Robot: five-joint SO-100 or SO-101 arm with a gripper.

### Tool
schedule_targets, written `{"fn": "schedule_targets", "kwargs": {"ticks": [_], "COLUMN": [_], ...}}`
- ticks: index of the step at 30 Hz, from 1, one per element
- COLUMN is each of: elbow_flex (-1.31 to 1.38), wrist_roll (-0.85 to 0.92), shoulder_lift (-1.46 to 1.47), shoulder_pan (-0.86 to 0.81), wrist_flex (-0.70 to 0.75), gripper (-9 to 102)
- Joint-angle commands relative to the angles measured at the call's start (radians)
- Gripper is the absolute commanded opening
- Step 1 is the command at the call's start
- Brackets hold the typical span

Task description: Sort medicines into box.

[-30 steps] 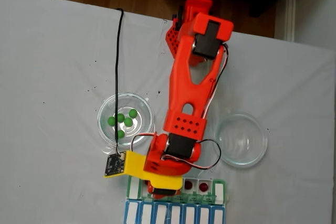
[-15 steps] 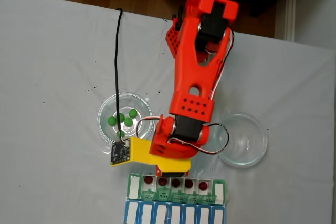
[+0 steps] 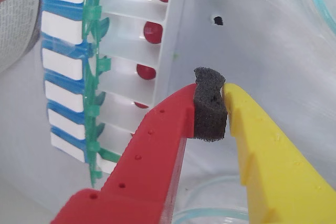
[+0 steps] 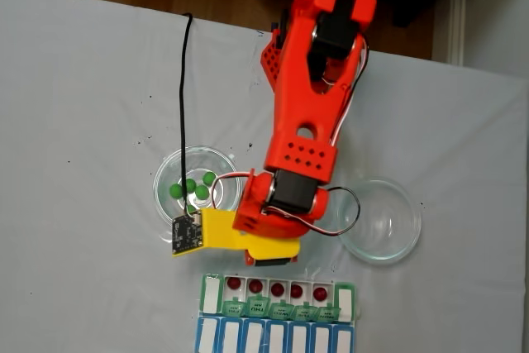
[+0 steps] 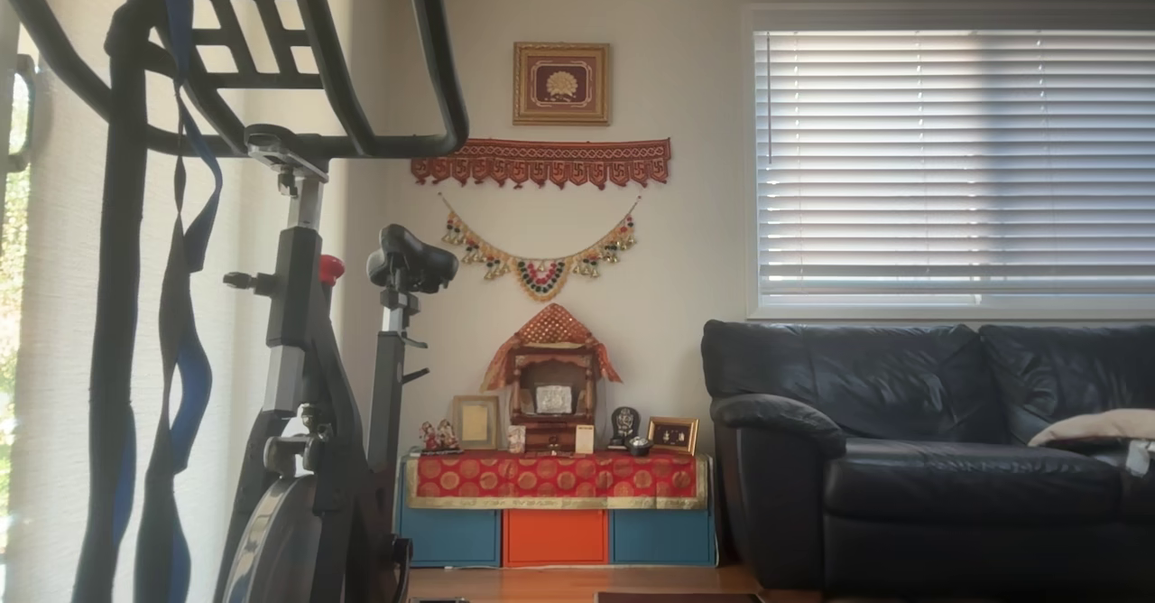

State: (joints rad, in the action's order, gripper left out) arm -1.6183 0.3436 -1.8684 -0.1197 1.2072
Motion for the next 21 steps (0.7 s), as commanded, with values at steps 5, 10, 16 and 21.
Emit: {"fn": "schedule_targets", "kwargs": {"ticks": [5, 10, 16, 21], "elbow_flex": [-0.044, -0.057, 0.046, 0.052], "wrist_roll": [0.135, 0.232, 0.321, 0.403], "shoulder_lift": [-0.127, -0.218, -0.233, -0.218], "shoulder_pan": [-0.058, -0.114, -0.186, -0.259], "wrist_flex": [0.052, 0.152, 0.267, 0.337], "gripper": [2, 2, 1, 3]}}
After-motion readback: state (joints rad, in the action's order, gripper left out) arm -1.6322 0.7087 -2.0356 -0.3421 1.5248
